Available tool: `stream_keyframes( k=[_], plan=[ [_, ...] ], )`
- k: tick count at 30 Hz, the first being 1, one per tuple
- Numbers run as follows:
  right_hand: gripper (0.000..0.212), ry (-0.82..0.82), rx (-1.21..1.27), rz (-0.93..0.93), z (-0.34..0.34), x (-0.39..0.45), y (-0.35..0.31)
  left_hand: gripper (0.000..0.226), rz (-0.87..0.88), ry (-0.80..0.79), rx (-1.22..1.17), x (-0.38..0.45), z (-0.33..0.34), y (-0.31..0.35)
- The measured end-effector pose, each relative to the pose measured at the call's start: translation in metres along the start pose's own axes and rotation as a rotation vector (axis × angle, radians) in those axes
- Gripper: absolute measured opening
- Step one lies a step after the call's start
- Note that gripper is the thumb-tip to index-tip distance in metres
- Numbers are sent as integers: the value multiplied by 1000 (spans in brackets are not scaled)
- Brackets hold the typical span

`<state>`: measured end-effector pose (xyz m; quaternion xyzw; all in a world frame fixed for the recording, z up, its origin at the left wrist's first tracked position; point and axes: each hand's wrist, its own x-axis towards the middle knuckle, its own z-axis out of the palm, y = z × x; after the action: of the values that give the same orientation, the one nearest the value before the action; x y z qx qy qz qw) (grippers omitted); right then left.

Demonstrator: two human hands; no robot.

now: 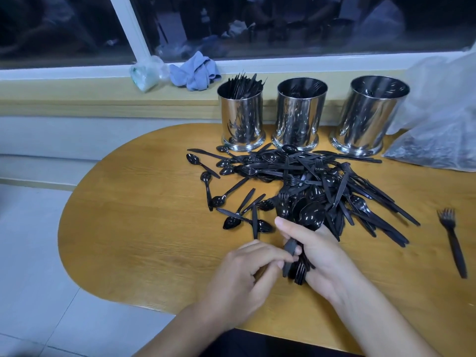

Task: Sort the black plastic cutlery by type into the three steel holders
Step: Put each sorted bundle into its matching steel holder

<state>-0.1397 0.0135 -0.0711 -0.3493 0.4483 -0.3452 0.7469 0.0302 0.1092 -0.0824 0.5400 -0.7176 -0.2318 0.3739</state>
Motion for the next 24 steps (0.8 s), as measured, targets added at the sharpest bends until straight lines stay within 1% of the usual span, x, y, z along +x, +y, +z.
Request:
stream_keyframes(
  k=[3, 4, 5, 6, 7, 8, 10, 12, 14, 15, 18, 20, 24],
  plan=[
    [32, -14, -17, -32, -6, 0, -1, 35, 7, -77, -183, 5, -14, -1],
    [32, -28, 14, -36, -6, -1, -3, 38, -17, -52, -222, 8, -20, -4],
    [36, -45, 60, -48, -7, -2, -4, 39, -58, 9, -206, 11, -27, -11],
    [41, -48, 88, -50, -8, -2, -5, 37, -110, 88, -133, 16, -34, -20],
    [41, -51, 90, -48, -9, -3, -5, 34, -165, 156, -19, 21, -41, -30],
    [37, -55, 83, -49, -9, -4, -5, 32, -211, 195, 109, 28, -47, -40],
    [27, -77, 74, -58, -11, -7, 0, 26, -242, 195, 307, 41, -57, -54],
    [32, -99, 51, -86, -11, -9, 4, 23, -210, 106, 410, 52, -59, -61],
    [39, -125, 42, -120, -12, -11, 6, 24, -190, 18, 493, 57, -56, -62],
    [41, -140, 43, -134, -13, -11, 6, 27, -188, 0, 523, 59, -54, -62],
    [45, -148, 45, -127, -14, -11, 6, 28, -166, 0, 582, 60, -50, -61],
    [46, -139, 52, -109, -15, -10, 7, 26, -149, 2, 617, 63, -48, -61],
    [46, -122, 39, -106, -12, -11, 6, 17, -143, 8, 613, 66, -53, -56]
  ],
)
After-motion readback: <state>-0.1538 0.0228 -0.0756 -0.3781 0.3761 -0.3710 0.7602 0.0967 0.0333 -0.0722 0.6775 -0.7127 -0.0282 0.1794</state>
